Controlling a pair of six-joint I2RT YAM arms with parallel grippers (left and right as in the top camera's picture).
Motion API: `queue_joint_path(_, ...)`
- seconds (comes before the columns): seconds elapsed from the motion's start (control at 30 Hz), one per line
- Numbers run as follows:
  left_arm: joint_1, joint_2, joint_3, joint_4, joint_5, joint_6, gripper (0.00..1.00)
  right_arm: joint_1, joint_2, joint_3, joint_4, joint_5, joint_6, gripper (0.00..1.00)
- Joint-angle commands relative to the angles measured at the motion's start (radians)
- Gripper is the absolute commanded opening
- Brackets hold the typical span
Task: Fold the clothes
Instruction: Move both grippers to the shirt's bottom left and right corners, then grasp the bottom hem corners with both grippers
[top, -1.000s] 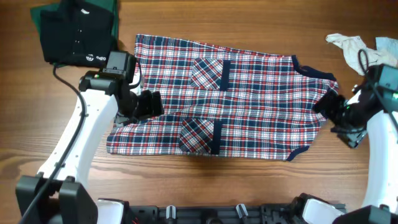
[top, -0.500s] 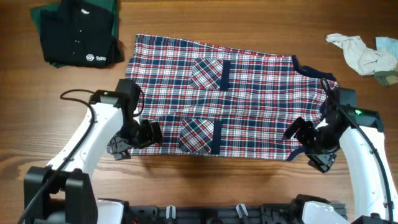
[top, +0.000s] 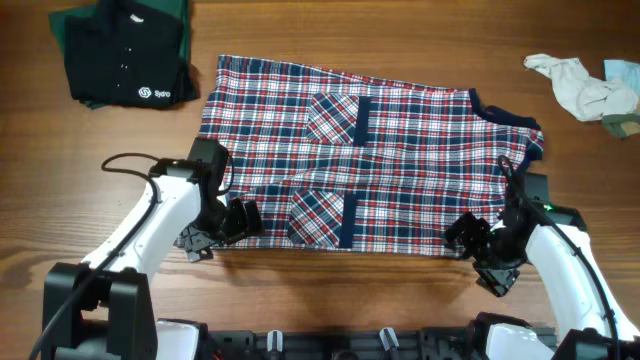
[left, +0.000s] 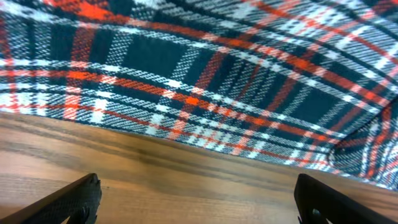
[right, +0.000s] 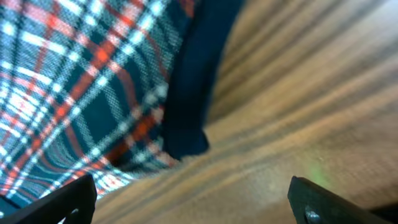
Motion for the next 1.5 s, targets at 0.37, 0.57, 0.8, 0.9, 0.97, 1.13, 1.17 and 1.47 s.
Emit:
queue_joint_path(0.37, 0.004, 0.000, -0.013, 0.062, -0.011, -0.031, 1.00, 0.004, 0.049, -0.008, 0.156, -0.033, -0.003, 0.94)
queue_joint_path(0.57, 0.004, 0.000, -0.013, 0.070, -0.010, -0.031, 1.00, 0.005, 0.130, -0.008, 0.212, -0.067, -0.005, 0.80)
queue_joint_path(0.8, 0.004, 0.000, -0.013, 0.070, -0.010, -0.031, 1.00, 0.005, 0.181, -0.008, 0.244, -0.074, -0.003, 0.50)
queue_joint_path(0.9, 0.004, 0.000, -0.013, 0.070, -0.015, -0.032, 0.94, 0.004, 0.181, -0.008, 0.250, -0.074, -0.002, 0.39)
queue_joint_path(0.97, 0.006, 0.000, -0.013, 0.075, -0.033, -0.035, 0.86, 0.005, 0.181, -0.008, 0.250, -0.074, -0.003, 0.38)
queue_joint_path(1.13, 0.076, 0.000, -0.013, 0.086, -0.053, -0.034, 0.67, 0.004, 0.181, -0.008, 0.250, -0.074, -0.007, 0.38)
queue_joint_path(1.17, 0.096, 0.000, -0.013, 0.084, -0.072, -0.034, 0.67, 0.005, 0.181, -0.008, 0.250, -0.074, -0.008, 0.38)
queue_joint_path(1.47, 0.243, 0.000, -0.012, 0.097, -0.230, -0.025, 0.81, 0.004, 0.181, -0.008, 0.262, -0.074, -0.045, 0.39)
